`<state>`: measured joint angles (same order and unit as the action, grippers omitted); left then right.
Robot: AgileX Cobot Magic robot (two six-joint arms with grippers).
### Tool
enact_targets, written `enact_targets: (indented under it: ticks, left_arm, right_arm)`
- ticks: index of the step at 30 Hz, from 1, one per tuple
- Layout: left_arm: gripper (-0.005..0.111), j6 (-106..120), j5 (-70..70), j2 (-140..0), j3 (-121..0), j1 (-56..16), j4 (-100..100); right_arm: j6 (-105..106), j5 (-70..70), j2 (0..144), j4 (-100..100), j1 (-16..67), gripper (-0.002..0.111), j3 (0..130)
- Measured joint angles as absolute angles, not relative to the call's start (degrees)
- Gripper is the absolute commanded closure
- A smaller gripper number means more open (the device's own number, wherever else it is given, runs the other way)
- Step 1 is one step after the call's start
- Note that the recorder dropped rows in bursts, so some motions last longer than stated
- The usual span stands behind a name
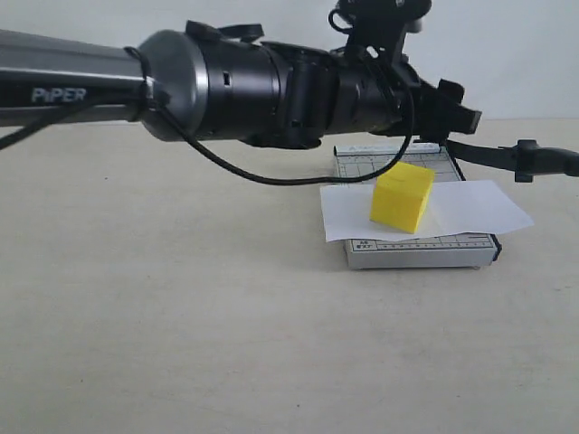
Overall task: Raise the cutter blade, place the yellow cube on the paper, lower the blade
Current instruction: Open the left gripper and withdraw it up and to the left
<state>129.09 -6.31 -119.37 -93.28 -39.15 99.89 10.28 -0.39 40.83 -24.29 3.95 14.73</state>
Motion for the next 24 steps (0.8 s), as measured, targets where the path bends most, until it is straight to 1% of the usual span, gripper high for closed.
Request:
enact_targets:
  ticks: [4,6,7,10,11,13,14,16,24]
  left_arm:
    - [0.033,130.3,-7.3,-115.8,-91.4,-39.1,99.9]
    - [0.036,131.2,-8.7,-114.1,-90.0,-39.1,99.9]
    - [0.039,131.6,-9.3,-113.3,-89.4,-39.1,99.9]
    - [0.056,132.6,-11.3,-110.5,-86.2,-39.1,99.9]
    - [0.065,132.6,-11.9,-109.3,-85.2,-39.1,99.9]
    - [0.078,132.7,-13.1,-106.8,-82.4,-39.1,99.9]
    - [0.088,132.8,-13.6,-105.7,-81.3,-39.1,99.9]
    - [0.101,133.0,-14.6,-102.8,-78.4,-39.1,99.9]
    - [0.102,133.1,-19.8,-88.9,-66.1,-39.1,99.9]
  right_arm:
    - [10.3,-0.4,40.8,-24.3,3.9,0.108,14.7]
    - [10.3,-0.6,40.8,-24.3,3.9,0.108,14.7]
    - [10.3,-0.7,40.8,-24.3,3.9,0.108,14.7]
    - [10.3,-0.8,40.8,-24.3,3.9,0.108,14.7]
    - [10.3,-0.8,40.8,-24.3,3.9,0.108,14.7]
    - [10.3,-0.8,40.8,-24.3,3.9,0.108,14.7]
    - [10.3,-0.8,40.8,-24.3,3.9,0.108,14.7]
    - [10.3,-0.8,40.8,-24.3,3.9,0.108,14.7]
    - [10.3,-0.8,40.8,-24.3,3.9,0.108,14.7]
